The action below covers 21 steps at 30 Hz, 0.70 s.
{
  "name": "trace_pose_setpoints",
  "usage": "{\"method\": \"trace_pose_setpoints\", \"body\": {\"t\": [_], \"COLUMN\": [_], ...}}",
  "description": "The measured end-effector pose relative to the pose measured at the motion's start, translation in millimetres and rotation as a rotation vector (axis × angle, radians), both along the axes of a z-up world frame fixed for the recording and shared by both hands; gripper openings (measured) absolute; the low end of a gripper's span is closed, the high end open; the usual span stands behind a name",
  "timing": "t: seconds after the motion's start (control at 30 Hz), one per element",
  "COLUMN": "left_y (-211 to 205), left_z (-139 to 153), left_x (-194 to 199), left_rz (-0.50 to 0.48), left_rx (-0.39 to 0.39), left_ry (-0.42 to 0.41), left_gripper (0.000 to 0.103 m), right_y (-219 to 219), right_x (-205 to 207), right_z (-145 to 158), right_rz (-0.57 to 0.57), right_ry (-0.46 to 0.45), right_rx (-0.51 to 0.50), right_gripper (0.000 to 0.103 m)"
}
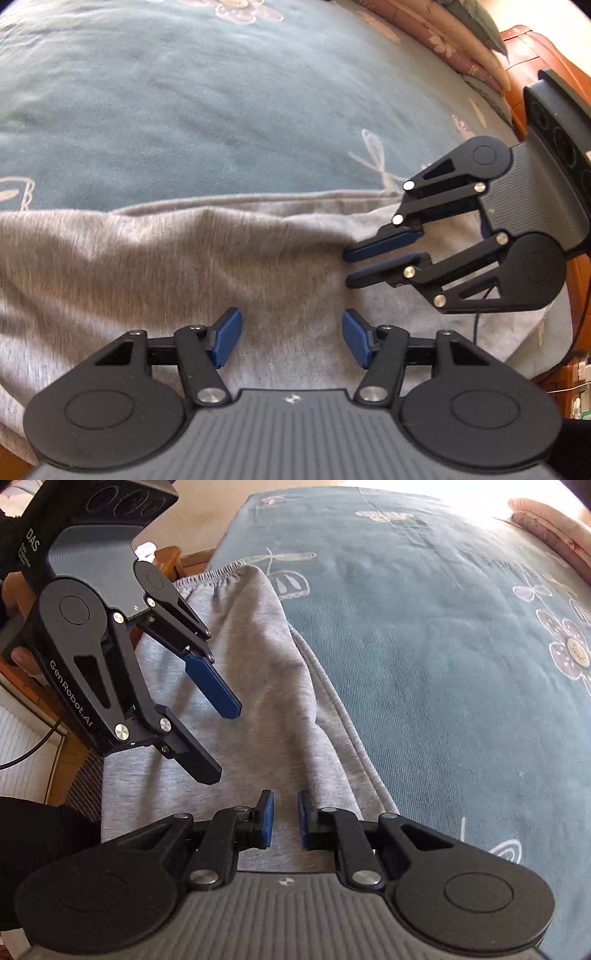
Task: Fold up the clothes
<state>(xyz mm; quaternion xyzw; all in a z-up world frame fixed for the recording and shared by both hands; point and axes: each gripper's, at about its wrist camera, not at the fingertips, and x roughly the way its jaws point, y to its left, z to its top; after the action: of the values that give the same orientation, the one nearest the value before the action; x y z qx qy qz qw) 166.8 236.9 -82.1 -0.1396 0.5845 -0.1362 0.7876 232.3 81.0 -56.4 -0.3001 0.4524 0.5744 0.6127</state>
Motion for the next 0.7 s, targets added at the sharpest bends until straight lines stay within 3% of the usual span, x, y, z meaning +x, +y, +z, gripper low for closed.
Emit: {"method": "trace_pose_setpoints", "body": {"t": [0.07,0.13,0.2,0.3,0.4,0.5,0.57,0.7], "left_y": [1.6,2.1,-0.2,-8.3,-22.8,-39.3,-46.7,-26.0], "left_z": [0.7,2.8,8.1,19.4,21.2,5.1,-7.4,2.1], "left_x": [-11.2,-19.3,-19.2,-7.9,16.3,36.9,39.5,14.9], "left_rz": [-0.002,-0.005,-0.015,-0.038,-0.069,-0.095,-0.103,-0.018], "left_rx": [-0.007,-0.006,0.002,-0.031,-0.077,-0.104,-0.050,0.063], "left_ry": [0.005,0.031,0.046,-0.034,-0.124,-0.139,-0.122,-0.136], "left_gripper": [0.064,0.064,0.064,0.064,0.065,0.068,0.066,0.067], "right_y": [-3.3,-9.1,-13.0,-14.8,-13.0,-14.4,-17.5,-33.9], "right_x": [-9.3,-22.2,-36.0,-43.0,-31.8,-39.9,-47.2,-35.3], "right_z": [-7.1,-9.3,-14.2,-14.0,-20.5,-24.7,-24.3,-10.4], "right_rz": [-0.012,0.016,0.049,0.061,-0.031,-0.040,-0.031,-0.109], "right_ry": [0.058,0.161,0.234,0.266,0.384,0.448,0.464,0.423], "right_rx": [-0.020,-0.030,-0.066,-0.078,-0.092,-0.104,-0.114,-0.070], "right_gripper": [0.021,0.032,0.034,0.038,0.038,0.039,0.039,0.038]}}
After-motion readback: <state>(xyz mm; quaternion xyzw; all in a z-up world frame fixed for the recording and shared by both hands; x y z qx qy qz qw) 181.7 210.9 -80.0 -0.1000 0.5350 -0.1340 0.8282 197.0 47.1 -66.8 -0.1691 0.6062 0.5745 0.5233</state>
